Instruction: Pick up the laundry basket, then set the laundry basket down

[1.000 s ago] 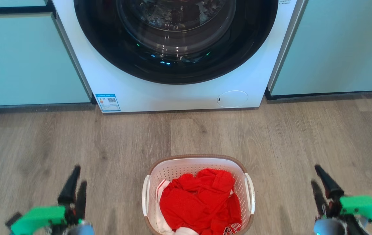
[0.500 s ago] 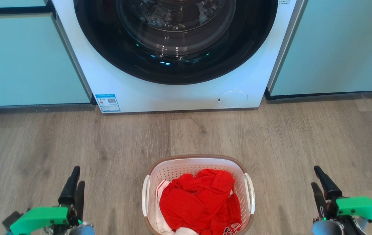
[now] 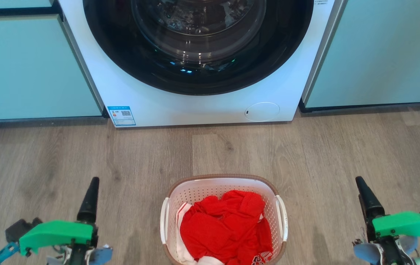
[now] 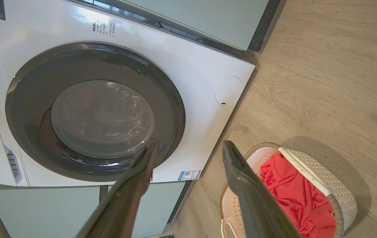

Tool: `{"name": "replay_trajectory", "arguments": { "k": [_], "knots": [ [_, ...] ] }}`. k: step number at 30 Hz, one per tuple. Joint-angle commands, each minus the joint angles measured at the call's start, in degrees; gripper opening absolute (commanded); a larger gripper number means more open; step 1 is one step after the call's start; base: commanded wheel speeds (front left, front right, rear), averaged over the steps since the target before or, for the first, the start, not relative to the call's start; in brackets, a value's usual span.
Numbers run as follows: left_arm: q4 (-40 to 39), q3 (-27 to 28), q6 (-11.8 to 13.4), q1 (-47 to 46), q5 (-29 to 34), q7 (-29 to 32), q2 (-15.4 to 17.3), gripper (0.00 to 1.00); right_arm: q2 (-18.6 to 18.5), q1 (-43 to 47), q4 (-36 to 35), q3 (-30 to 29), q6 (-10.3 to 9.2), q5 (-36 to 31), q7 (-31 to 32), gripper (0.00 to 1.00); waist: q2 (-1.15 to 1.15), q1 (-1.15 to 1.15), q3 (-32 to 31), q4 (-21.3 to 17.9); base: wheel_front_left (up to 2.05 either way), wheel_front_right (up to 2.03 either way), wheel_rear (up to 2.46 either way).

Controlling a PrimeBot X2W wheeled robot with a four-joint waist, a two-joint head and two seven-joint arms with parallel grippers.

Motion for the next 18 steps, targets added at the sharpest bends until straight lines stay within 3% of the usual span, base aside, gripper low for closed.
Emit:
{"name": "replay_trajectory", "arguments": {
  "k": [1, 18],
  "knots": [
    [-2.7, -0.2, 0.4, -3.2, 2.5, -0.8, 0.6, 1.0, -0.3, -2.3, -2.7, 0.5, 0.04, -2.4, -0.8, 1.0, 0.0, 0.0, 0.0, 0.0, 0.0, 0.0, 0.0],
    [-5.5, -3.8, 3.0, -2.6, 19.9, -3.6, 1.5, 1.0, -0.4, -1.9, -5.6, 3.8, 0.06, -17.5, -3.7, 1.0, 0.0, 0.0, 0.0, 0.1, 0.0, 0.0, 0.0]
  ]
}}
